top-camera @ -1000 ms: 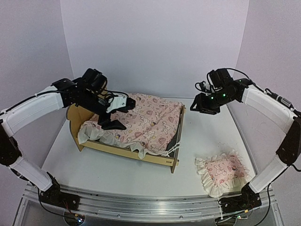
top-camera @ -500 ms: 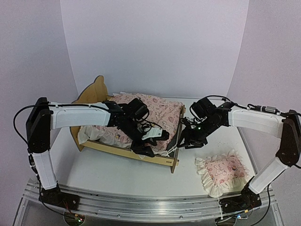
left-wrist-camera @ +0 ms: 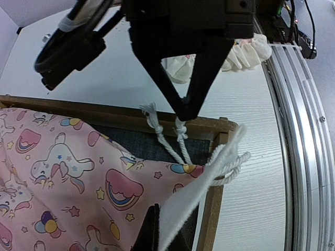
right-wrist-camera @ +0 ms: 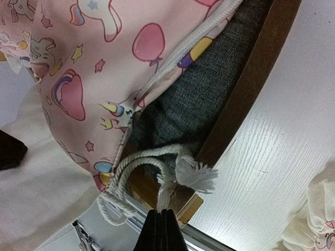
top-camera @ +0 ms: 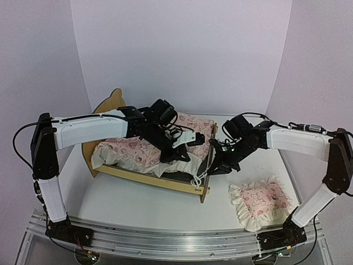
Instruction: Set up the pet bed
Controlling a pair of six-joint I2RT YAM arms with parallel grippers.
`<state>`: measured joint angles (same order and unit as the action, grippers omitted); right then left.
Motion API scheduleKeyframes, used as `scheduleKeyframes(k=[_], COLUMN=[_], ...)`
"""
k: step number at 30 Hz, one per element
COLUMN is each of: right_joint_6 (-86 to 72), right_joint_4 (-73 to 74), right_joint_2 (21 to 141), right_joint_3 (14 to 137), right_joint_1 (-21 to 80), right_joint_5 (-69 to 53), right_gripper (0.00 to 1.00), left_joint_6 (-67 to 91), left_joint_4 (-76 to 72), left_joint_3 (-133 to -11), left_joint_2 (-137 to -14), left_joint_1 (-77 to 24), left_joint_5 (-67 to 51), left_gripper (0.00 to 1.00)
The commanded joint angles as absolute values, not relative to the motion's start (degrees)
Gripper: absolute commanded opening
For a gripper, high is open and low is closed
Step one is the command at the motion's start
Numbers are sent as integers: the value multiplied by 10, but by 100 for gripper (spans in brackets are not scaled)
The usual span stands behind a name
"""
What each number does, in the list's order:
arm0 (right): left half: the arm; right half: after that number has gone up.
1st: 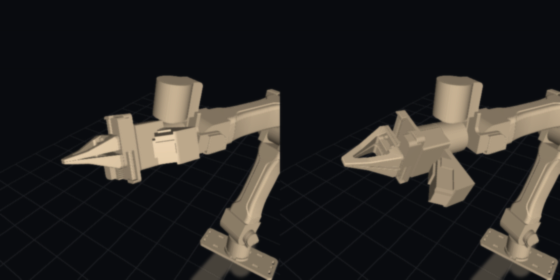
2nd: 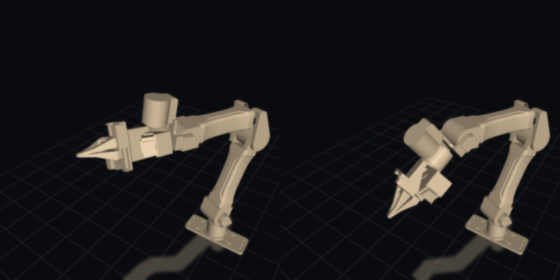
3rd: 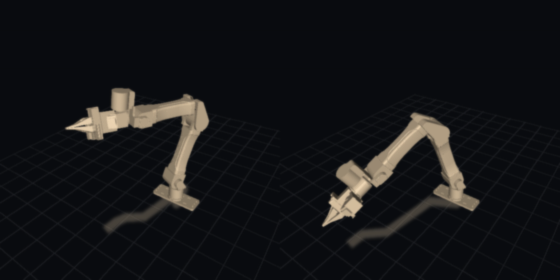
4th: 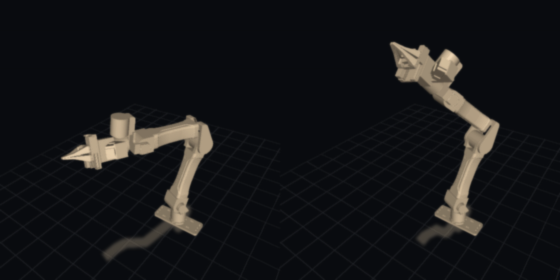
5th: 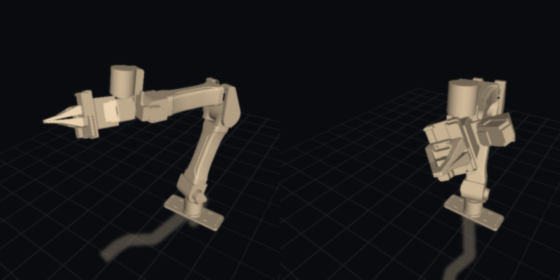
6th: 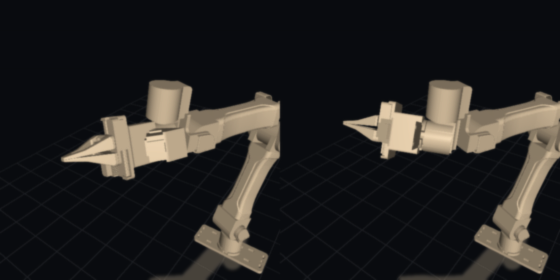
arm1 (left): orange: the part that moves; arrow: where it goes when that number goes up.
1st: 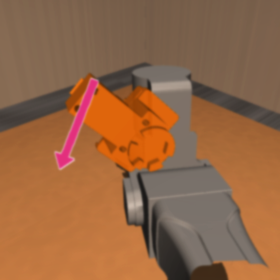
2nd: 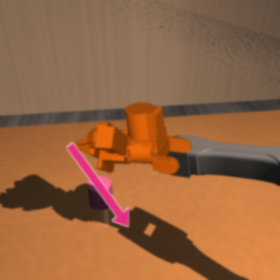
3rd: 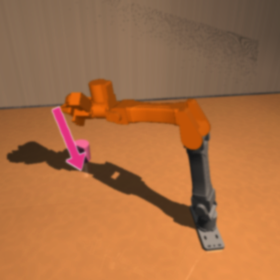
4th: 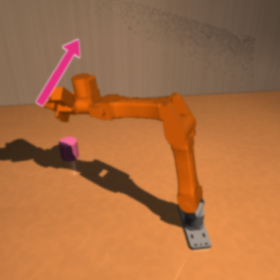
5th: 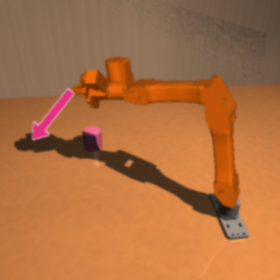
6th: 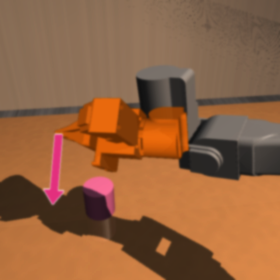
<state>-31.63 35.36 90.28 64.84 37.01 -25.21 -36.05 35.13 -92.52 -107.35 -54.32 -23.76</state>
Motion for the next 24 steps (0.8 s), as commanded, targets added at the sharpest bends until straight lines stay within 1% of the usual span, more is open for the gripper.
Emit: scheduleKeyframes(k=[1, 5, 10, 13, 16, 21, 22, 24], right_joint_6=[-312, -304, -319, -335, -351, -343, -334, -324], right_joint_4=[406, 433, 432, 431, 420, 377, 378, 377], right_joint_2=[869, 827, 799, 789, 803, 881, 893, 901], right_joint_3=[693, 704, 703, 692, 675, 666, 667, 665], right_joint_1=[371, 385, 457, 503, 554, 628, 633, 634], right_joint_5=[-277, -317, -393, -414, -414, -383, -365, -323], right_gripper=[0, 0, 0, 0, 0, 1, 6, 24], left_joint_6=[-329, -336, -335, -335, -339, -346, -347, -352], left_joint_4=[358, 326, 310, 299, 294, 290, 290, 291], left_joint_3=[-972, -957, -942, -933, -927, -907, -901, -886], left_joint_2=[-1027, -998, -983, -978, -974, -967, -965, -957], left_joint_1=[-519, -498, -473, -458, -451, -451, -451, -451], left_joint_5=[-201, -178, -162, -156, -158, -178, -182, -188], left_gripper=[0, 0, 0, 0, 0, 0, 0, 0])
